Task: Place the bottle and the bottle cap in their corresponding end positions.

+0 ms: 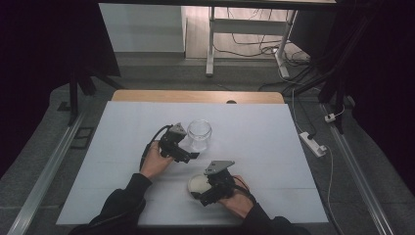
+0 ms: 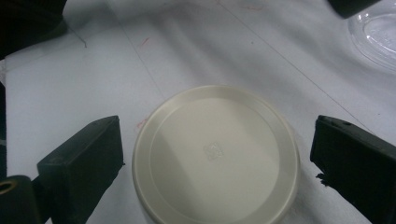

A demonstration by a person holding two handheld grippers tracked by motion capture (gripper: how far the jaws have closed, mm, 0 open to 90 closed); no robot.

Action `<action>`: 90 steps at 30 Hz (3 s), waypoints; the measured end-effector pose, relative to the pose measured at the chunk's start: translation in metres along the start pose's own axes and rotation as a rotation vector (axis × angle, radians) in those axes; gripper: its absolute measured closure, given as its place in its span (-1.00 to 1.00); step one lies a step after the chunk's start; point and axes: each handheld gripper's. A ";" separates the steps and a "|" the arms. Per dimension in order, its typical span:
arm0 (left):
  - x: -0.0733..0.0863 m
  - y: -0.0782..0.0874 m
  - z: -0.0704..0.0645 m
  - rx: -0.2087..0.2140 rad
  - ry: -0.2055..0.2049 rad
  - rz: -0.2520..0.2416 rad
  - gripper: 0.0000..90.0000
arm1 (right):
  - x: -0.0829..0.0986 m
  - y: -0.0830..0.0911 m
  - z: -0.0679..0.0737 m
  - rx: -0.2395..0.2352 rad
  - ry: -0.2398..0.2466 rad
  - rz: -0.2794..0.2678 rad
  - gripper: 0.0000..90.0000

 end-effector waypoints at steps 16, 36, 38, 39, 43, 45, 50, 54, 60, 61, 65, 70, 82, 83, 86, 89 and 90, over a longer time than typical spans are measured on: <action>0.021 0.030 -0.015 0.011 0.057 -0.023 -1.00 | 0.003 0.021 -0.010 0.032 -0.093 -0.047 -1.00; 0.055 0.069 -0.043 -0.001 0.099 -0.039 -1.00 | 0.013 0.053 -0.022 0.107 -0.115 -0.063 -1.00; 0.058 0.072 -0.046 -0.001 0.104 -0.041 -1.00 | 0.014 0.057 -0.024 0.117 -0.117 -0.069 -1.00; 0.059 0.074 -0.047 -0.004 0.105 -0.040 -1.00 | 0.015 0.059 -0.024 0.120 -0.117 -0.072 -1.00; 0.067 0.083 -0.053 -0.004 0.113 -0.047 -1.00 | 0.019 0.068 -0.025 0.137 -0.117 -0.078 -1.00; 0.070 0.088 -0.055 -0.010 0.118 -0.050 -1.00 | 0.021 0.073 -0.026 0.145 -0.117 -0.080 -1.00; 0.081 0.100 -0.062 -0.024 0.129 -0.055 -1.00 | 0.027 0.084 -0.027 0.172 -0.117 -0.092 -1.00; 0.092 0.108 -0.065 -0.034 0.150 -0.061 -1.00 | 0.033 0.093 -0.029 0.186 -0.145 -0.102 -1.00; 0.108 0.120 -0.070 -0.055 0.182 -0.056 -1.00 | 0.046 0.104 -0.034 0.218 -0.167 -0.090 -1.00; 0.111 0.122 -0.071 -0.058 0.189 -0.058 -1.00 | 0.048 0.106 -0.035 0.225 -0.172 -0.090 -1.00; 0.122 0.130 -0.074 -0.066 0.210 -0.061 -1.00 | 0.055 0.114 -0.037 0.240 -0.192 -0.090 -1.00; 0.135 0.139 -0.078 -0.081 0.234 -0.062 -1.00 | 0.063 0.125 -0.038 0.262 -0.213 -0.106 -1.00; 0.165 0.164 -0.087 -0.127 0.300 -0.070 -1.00 | 0.088 0.152 -0.039 0.311 -0.283 -0.126 -1.00; 0.168 0.165 -0.087 -0.131 0.305 -0.065 -1.00 | 0.090 0.153 -0.038 0.314 -0.289 -0.123 -1.00; 0.174 0.170 -0.090 -0.148 0.317 -0.058 -1.00 | 0.095 0.157 -0.038 0.334 -0.297 -0.114 -1.00; 0.180 0.174 -0.092 -0.175 0.323 -0.040 -1.00 | 0.100 0.162 -0.038 0.347 -0.312 -0.109 -1.00; 0.181 0.175 -0.093 -0.185 0.325 -0.033 -1.00 | 0.102 0.163 -0.038 0.353 -0.315 -0.106 -1.00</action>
Point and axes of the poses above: each handheld gripper's, and its own axes: y roughly backward along the jaws, x roughly out of its underside, z roughly to its left, and after that the axes turned 7 degrees about -y, right-handed
